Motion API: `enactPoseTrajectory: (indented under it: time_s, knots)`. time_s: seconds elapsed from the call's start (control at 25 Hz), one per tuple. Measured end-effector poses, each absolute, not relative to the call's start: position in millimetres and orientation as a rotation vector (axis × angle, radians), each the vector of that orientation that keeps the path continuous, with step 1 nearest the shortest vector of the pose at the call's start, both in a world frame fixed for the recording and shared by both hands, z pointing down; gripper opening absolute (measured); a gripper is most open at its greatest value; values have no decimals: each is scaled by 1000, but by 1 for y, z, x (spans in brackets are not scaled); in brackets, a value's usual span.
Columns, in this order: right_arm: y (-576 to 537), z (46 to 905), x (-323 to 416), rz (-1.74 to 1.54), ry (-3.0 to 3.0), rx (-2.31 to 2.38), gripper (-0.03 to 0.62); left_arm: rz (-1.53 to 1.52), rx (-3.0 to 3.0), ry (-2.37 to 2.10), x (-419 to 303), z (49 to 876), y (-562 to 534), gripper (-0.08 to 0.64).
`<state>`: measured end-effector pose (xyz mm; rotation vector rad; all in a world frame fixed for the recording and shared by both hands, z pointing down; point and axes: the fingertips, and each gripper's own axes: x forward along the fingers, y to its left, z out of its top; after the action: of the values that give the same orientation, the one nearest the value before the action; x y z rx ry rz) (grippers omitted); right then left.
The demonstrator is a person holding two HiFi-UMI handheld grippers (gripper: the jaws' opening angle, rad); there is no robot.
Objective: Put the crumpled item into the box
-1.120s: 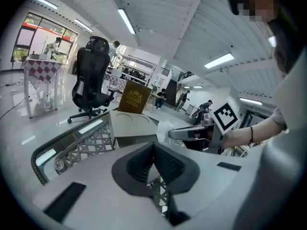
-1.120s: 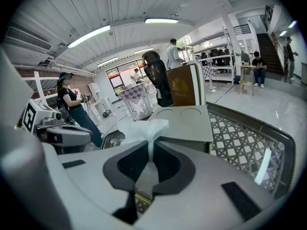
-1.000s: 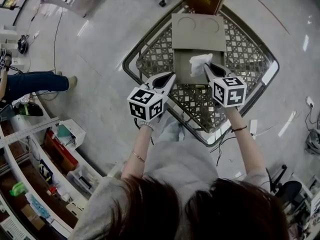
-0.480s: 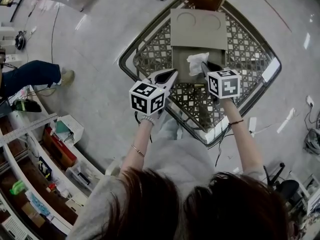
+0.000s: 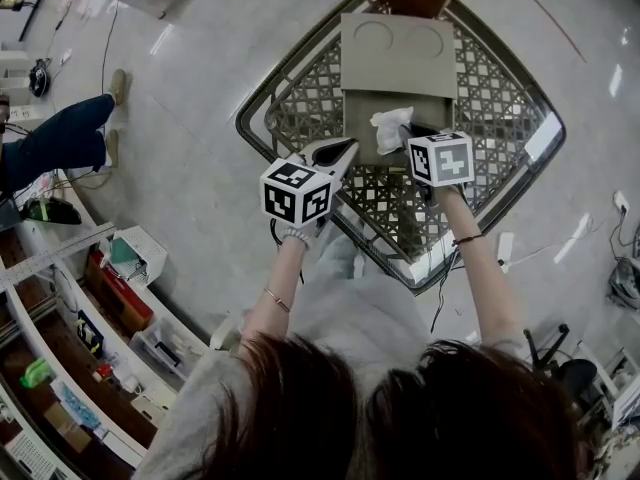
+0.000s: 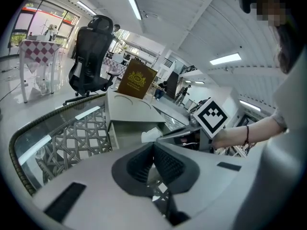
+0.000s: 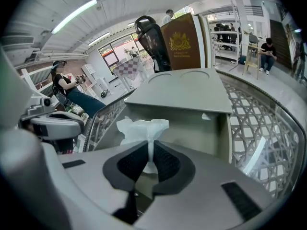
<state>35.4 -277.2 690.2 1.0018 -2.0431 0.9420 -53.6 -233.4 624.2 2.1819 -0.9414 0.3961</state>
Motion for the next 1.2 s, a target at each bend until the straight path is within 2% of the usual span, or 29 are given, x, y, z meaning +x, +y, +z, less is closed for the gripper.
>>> enactPoseTrajectory:
  time_s: [0.72, 0.92, 1.2]
  knots:
    - [-278, 699, 36, 1014, -1995, 969, 55, 382, 2170, -916, -47, 624, -229, 17]
    - [-279, 698, 39, 1035, -1983, 999, 99, 373, 2168, -917, -49, 621, -227, 17]
    - [-282, 692, 45, 1043, -1997, 1027, 126, 361, 2182, -913, -44, 614, -228, 17]
